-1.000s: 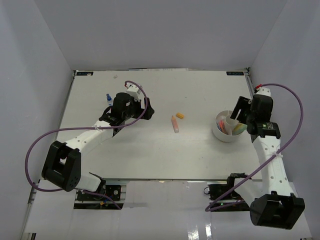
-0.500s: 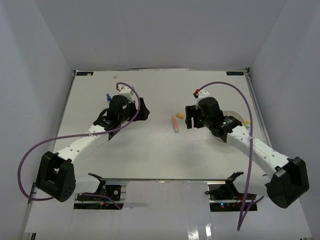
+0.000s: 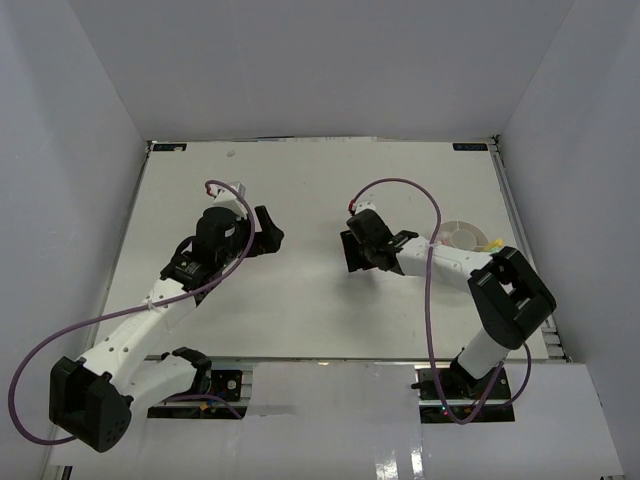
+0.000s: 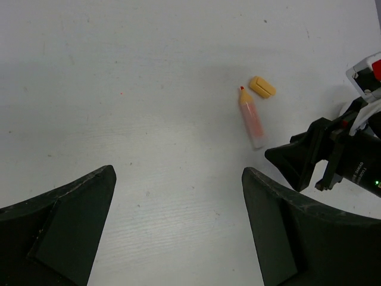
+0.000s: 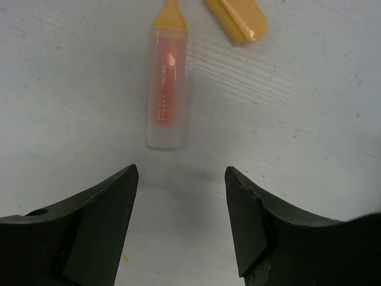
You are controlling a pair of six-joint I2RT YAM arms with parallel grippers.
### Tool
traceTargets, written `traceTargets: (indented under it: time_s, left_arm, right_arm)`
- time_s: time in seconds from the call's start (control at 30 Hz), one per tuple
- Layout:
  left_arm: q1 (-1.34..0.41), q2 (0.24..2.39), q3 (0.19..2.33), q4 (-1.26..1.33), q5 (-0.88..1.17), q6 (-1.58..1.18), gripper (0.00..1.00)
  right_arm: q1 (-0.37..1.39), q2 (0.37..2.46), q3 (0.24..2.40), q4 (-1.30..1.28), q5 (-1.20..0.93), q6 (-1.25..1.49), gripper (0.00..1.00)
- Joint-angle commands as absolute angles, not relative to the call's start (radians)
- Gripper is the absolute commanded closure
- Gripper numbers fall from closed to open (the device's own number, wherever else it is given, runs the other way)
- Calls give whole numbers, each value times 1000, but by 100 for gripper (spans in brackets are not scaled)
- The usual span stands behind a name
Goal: Sort the stationery into containers
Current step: Pick up the pen from the center of the board.
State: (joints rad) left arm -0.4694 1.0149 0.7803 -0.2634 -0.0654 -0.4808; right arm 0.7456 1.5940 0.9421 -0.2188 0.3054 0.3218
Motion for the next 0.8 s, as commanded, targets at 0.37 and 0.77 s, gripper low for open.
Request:
traceTargets:
  time_s: [0.37, 0.77]
  left_arm:
    - [-466, 980, 761, -319, -26, -541, 2]
    - [-466, 991, 746, -295, 66, -601, 2]
  right_arm:
    - [769, 1729, 1002, -86, 345, 364, 44]
    - [769, 1747, 957, -37, 344, 353, 68]
